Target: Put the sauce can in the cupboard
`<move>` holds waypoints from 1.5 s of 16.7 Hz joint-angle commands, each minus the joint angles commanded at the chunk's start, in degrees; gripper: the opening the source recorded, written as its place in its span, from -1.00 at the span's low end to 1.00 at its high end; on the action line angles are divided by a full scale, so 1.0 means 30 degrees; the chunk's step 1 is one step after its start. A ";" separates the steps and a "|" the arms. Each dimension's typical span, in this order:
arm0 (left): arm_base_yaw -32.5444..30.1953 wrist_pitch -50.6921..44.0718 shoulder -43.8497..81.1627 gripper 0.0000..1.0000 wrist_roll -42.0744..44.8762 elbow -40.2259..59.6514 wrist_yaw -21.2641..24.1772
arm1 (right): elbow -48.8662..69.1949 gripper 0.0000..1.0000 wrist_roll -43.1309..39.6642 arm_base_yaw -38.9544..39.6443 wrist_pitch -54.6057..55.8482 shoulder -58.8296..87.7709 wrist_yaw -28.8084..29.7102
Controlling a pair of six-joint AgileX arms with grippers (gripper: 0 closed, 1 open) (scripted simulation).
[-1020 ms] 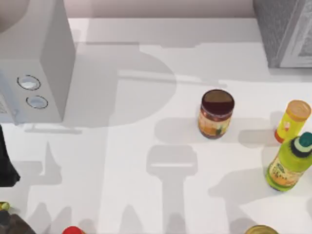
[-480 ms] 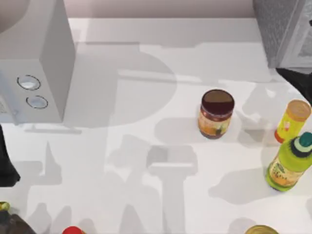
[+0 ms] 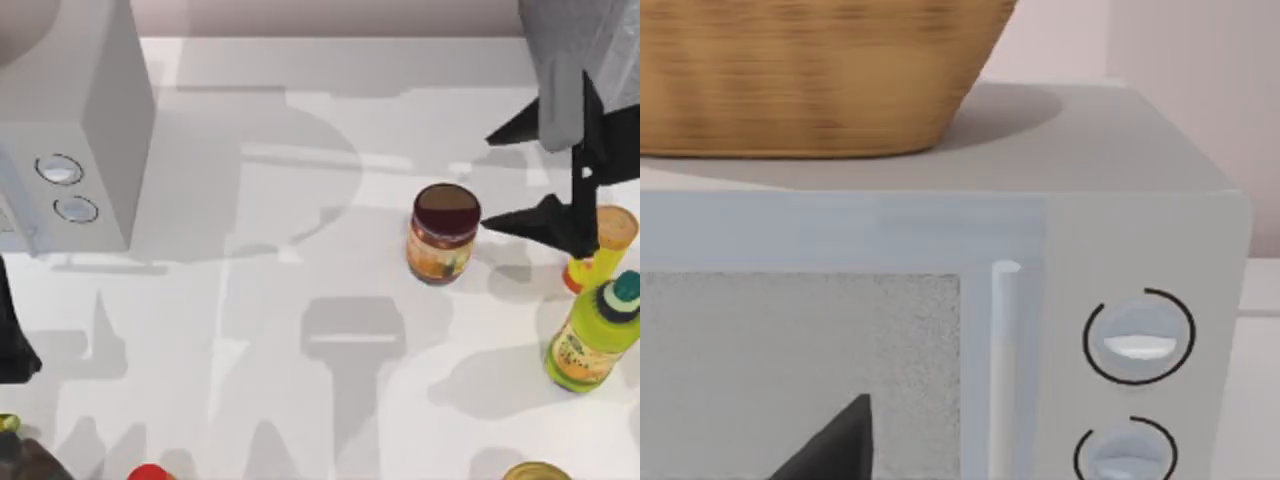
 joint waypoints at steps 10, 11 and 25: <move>0.0000 0.0000 0.0000 1.00 0.0000 0.0000 0.0000 | 0.2727 1.00 -0.4825 -0.0309 -0.2746 0.5541 -0.2108; 0.0000 0.0000 0.0000 1.00 0.0000 0.0000 0.0000 | 0.2727 1.00 -0.4825 -0.0309 -0.2746 0.5541 -0.2108; 0.0000 0.0000 0.0000 1.00 0.0000 0.0000 0.0000 | 0.1907 1.00 -0.0839 0.2073 0.2490 0.6716 -0.1497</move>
